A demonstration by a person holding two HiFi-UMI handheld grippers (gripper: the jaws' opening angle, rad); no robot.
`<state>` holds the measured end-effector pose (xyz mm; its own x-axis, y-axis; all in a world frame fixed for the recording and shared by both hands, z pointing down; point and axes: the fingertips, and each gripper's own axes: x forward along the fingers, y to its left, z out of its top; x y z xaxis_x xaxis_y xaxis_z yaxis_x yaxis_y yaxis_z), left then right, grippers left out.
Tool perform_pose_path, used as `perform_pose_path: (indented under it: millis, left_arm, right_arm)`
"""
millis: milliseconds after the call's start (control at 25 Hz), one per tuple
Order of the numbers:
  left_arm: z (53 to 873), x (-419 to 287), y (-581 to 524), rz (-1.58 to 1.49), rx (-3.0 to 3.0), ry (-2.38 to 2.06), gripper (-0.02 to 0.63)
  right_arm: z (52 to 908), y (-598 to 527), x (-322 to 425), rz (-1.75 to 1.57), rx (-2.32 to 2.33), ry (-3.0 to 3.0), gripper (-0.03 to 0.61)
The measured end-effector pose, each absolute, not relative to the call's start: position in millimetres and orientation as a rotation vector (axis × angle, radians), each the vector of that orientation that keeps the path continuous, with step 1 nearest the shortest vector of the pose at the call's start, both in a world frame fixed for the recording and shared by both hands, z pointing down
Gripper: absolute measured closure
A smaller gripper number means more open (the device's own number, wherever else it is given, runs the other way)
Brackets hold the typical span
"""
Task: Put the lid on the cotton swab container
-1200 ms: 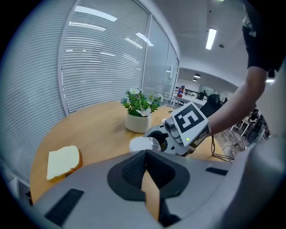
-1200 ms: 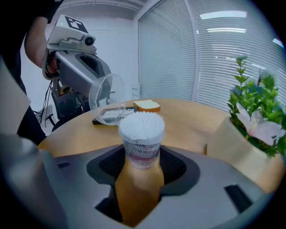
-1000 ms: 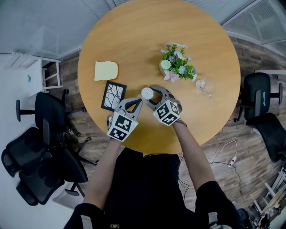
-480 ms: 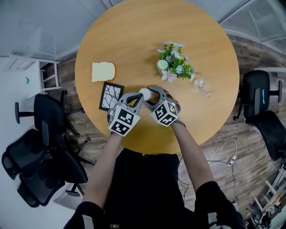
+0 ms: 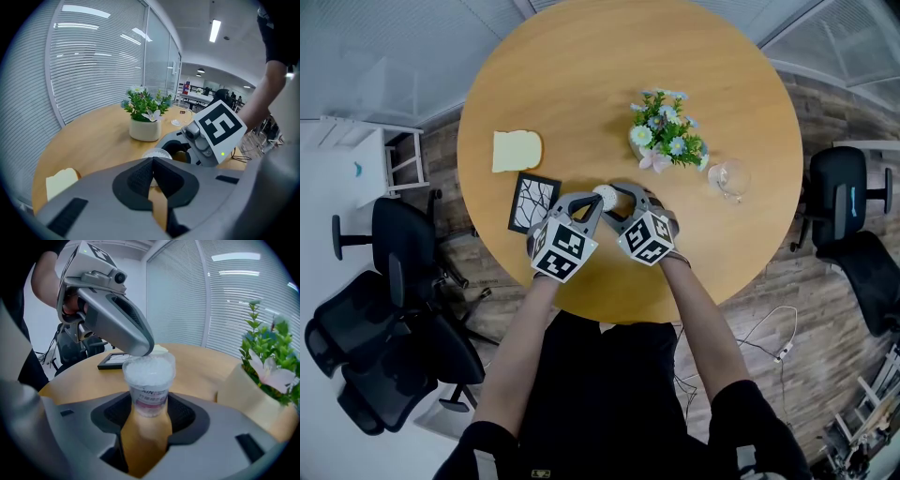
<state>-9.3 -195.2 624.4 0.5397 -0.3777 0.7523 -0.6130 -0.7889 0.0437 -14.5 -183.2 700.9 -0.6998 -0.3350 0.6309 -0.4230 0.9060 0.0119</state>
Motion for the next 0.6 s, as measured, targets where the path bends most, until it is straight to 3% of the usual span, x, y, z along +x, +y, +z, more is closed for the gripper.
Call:
perform_pose_path:
  millis: [600]
  left_arm:
    - [629.0, -6.8, -194.9, 1.235, 2.487, -0.790, 0.607]
  right_arm:
    - [700.6, -183.0, -14.9, 0.171, 0.544, -2.406, 0.344]
